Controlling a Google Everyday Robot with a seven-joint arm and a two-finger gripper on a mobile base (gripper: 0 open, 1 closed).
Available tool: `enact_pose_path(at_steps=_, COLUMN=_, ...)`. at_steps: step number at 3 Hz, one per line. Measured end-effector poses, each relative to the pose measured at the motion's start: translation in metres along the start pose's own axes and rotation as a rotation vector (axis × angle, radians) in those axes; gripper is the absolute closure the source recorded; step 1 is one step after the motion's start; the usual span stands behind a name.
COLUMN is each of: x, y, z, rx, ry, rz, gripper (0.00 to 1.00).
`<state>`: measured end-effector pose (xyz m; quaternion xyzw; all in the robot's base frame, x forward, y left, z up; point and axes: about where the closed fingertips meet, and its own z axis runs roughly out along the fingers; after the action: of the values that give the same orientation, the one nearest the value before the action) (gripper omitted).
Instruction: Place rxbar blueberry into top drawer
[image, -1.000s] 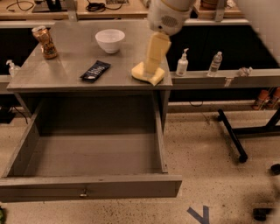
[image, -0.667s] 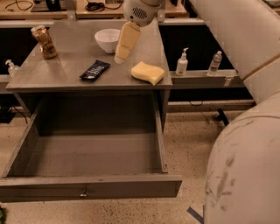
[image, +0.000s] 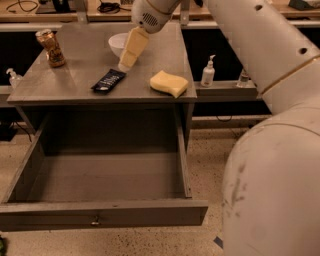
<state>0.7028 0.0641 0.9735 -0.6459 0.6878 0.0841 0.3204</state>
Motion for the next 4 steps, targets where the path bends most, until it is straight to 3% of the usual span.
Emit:
enact_pose_path(at_steps=1, x=-0.025, y=-0.02, z=0.034, rx=-0.002, ry=-0.117, rz=0.0, gripper=0.0)
enact_pose_path(at_steps=2, x=-0.048, y=-0.022, z=0.079, rx=-0.051, ry=-0.183, rz=0.035, gripper=0.0)
enact_pose_path(at_steps=3, x=-0.052, y=-0.021, z=0.119, rx=-0.078, ry=-0.192, rz=0.108, gripper=0.0)
enact_pose_path(at_steps=4, x=-0.039, y=-0.021, z=0.161, rx=-0.082, ry=-0.182, rz=0.21, gripper=0.0)
